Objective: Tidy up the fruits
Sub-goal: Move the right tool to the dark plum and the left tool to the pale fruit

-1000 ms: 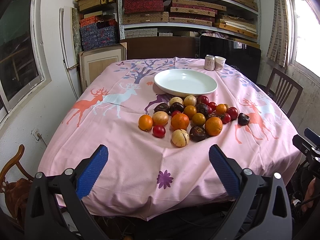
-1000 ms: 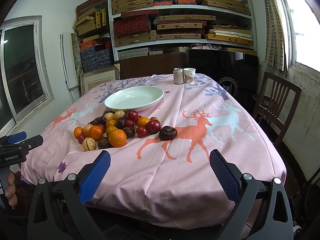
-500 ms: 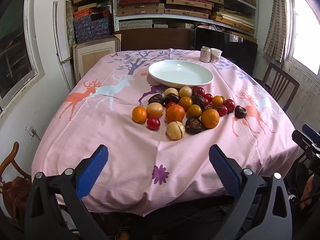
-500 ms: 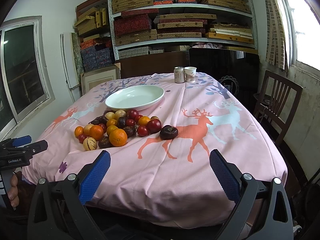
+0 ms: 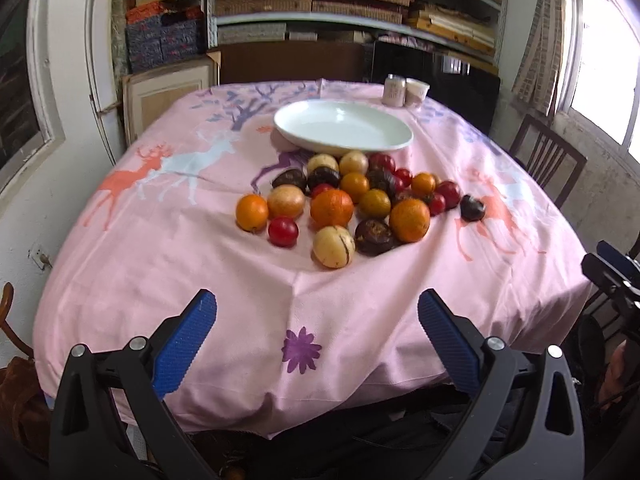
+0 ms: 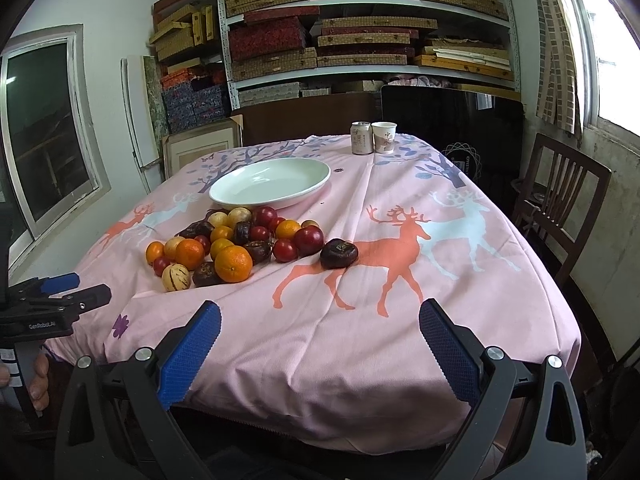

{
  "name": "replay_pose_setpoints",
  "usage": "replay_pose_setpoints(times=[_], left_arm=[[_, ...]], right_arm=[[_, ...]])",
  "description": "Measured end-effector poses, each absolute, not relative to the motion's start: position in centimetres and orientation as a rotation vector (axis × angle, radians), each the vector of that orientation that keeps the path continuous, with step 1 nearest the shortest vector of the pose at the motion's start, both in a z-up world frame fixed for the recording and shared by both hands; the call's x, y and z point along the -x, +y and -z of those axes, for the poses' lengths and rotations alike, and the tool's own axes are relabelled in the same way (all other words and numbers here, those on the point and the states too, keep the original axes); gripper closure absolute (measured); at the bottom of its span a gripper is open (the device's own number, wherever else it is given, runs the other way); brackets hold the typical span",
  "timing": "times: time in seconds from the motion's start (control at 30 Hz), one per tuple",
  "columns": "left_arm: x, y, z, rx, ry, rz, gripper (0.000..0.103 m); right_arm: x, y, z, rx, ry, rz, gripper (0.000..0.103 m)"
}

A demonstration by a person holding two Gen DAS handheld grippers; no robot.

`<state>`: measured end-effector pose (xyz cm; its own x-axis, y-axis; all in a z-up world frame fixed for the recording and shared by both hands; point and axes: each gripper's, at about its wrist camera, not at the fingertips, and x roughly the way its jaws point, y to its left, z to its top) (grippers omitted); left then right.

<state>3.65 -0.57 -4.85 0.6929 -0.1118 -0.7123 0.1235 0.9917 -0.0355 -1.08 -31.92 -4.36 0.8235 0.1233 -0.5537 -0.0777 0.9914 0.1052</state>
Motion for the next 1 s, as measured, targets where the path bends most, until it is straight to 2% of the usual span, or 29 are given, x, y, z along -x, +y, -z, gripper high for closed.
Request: replay_pose_setpoints(times=[0.33,0.4,0.47,0.6,0.67,0.87,0.9,1.0], left_arm=[[-10.5,-3.0,8.6,-0.087,0.84,0.106,0.004],[-11.4,-3.9,9.5,-0.109,0.852,0.108,0.011],[-12.1,-4.5,10.4,-0.114,0.872,0.119,0.036],[-13.0,-4.5,11.1,-0.091,0.879,0.135,0.04],[-13.1,-4.2,11.0,-0.074,0.863,0.134,0.046],[-13.6,-3.3,11.1,-0.038,0.866,0.119,0.046],[-13.7,-3.4,11.4,-0.038,0.876,0.123,0.048],[-13.5,-3.6,11.6,-0.027,0.864,0.154,0.063]], right_arm=[[-2.0,-32.6,7.7,-0.09,0.698,-0.116,0.003],[-2.8,-32.9,8.5,-0.1,0.719,-0.113,0.003],[-3.5,-33.1,9.2,-0.11,0.738,-0.111,0.003],[-4.6,-33.6,10.4,-0.134,0.769,-0.112,0.003],[-5.1,-33.6,10.9,-0.139,0.779,-0.115,0.003],[-5.8,-33.8,11.7,-0.152,0.804,-0.124,0.003],[-5.8,-33.8,11.7,-0.152,0.802,-0.123,0.003],[-5.8,-33.8,11.8,-0.149,0.801,-0.123,0.003]])
